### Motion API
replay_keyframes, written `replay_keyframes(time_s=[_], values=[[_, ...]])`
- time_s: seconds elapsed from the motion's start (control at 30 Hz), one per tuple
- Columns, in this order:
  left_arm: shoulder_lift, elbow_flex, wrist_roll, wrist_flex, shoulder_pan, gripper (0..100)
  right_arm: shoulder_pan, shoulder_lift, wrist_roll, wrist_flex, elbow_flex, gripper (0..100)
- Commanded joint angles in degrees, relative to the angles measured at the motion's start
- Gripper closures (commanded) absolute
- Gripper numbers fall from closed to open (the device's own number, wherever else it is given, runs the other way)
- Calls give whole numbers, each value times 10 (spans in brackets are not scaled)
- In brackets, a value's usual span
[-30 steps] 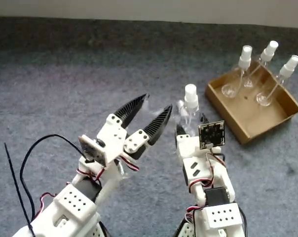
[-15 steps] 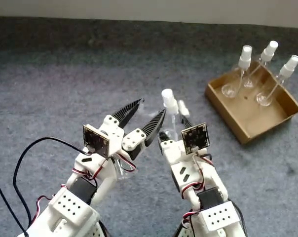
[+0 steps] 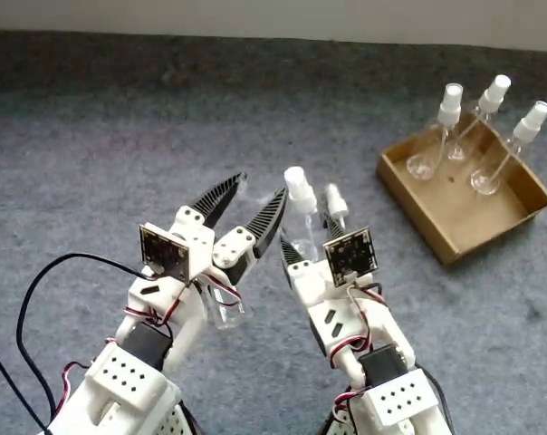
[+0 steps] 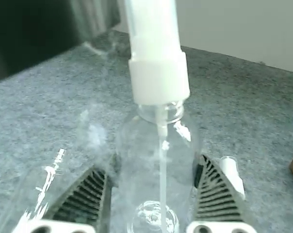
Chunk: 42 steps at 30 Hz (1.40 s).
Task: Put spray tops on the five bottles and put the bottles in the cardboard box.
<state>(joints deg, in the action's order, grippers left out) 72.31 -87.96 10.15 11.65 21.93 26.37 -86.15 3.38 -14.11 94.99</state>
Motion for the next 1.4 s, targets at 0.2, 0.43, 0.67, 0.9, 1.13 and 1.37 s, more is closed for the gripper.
replay_keyframes(time_s=[0.2, 0.43, 0.67, 0.9, 1.13, 1.37], values=[[9, 62, -1, -2, -35, 1000, 6, -10, -1, 15, -40, 896], [-19, 78, -1, -2, -34, 966, 6, -10, -1, 15, -42, 896], [-201, 155, 0, 2, -32, 966, 7, -10, -1, 15, -42, 896], [-277, 159, 0, 92, 6, 966, 7, -10, -1, 15, -37, 896], [-306, 160, -4, 158, 39, 966, 7, -10, 0, 15, -37, 896], [-303, 159, -4, 156, 74, 966, 6, -10, 0, 15, -36, 896]])
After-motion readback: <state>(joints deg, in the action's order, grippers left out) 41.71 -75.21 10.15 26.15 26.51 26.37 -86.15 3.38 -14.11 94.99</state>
